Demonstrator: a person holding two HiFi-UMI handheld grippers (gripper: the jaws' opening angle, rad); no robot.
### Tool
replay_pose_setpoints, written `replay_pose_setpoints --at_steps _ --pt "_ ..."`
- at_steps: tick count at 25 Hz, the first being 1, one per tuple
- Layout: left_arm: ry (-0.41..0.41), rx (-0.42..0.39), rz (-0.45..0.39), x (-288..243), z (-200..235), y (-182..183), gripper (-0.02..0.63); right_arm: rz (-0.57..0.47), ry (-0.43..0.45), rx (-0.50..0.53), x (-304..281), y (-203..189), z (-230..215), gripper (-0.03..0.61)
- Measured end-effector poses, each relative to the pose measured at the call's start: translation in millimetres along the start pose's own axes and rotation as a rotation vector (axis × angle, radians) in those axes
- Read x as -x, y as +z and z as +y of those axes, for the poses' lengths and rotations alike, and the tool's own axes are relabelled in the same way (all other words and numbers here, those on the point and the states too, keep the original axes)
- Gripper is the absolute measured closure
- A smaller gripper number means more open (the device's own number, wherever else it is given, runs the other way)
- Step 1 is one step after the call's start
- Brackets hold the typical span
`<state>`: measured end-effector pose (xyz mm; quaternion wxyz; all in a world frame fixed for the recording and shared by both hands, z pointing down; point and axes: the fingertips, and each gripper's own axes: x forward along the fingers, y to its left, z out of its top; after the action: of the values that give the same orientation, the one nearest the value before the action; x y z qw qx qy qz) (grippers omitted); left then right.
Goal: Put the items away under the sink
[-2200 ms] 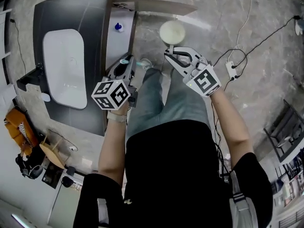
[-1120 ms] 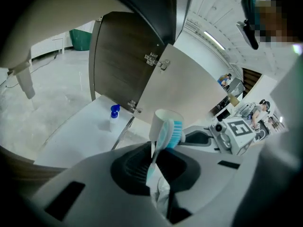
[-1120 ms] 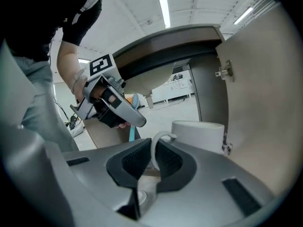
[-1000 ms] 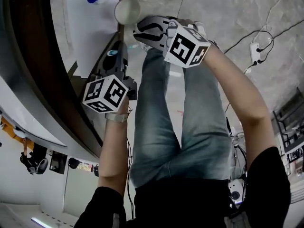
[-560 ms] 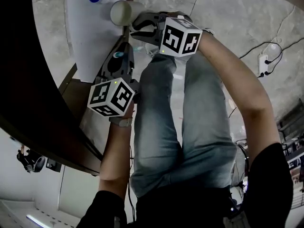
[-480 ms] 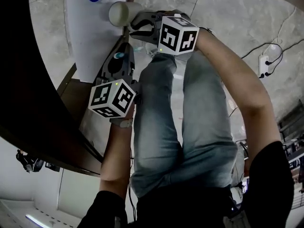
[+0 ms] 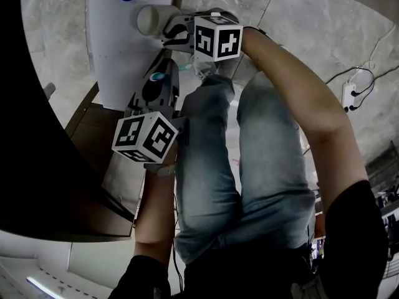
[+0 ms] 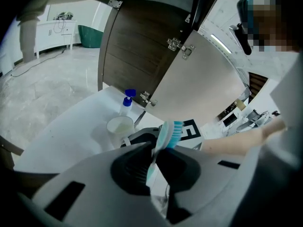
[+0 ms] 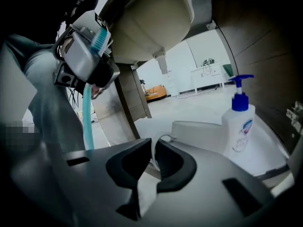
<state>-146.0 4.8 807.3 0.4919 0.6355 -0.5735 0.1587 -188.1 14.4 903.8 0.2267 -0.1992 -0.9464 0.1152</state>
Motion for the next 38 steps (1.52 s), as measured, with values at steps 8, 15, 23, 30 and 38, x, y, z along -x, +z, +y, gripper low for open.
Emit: replay_pose_setpoints --at_steps 8,15,23,30,38 --pt "-0.005 -0.012 0.000 -0.1 -3.2 -2.0 0.575 0.038 -0.007 -0.022 -9.7 -13.8 -18.0 0.531" --pt "-0.032 -0.012 0.008 -0.9 -8.4 -2.8 0.575 0.131 -0.136 -0.094 0.3 -41.8 -50.0 0.465" --pt "-0.045 0.002 0.002 -2.0 -5.1 -2.2 0.575 0.130 -0.308 -0.139 -2.6 -40.1 -79.0 0.448" --pt "-0.061 -0.017 0.003 -3.7 -15.5 2.2 0.575 0.120 -0.366 -0.246 22.6 -48.4 -76.8 0.391" --pt "0.040 -0.043 -0.038 11.0 -24.8 24.2 0.575 0.101 -0.515 -0.381 116.5 -49.5 -35.9 0.399"
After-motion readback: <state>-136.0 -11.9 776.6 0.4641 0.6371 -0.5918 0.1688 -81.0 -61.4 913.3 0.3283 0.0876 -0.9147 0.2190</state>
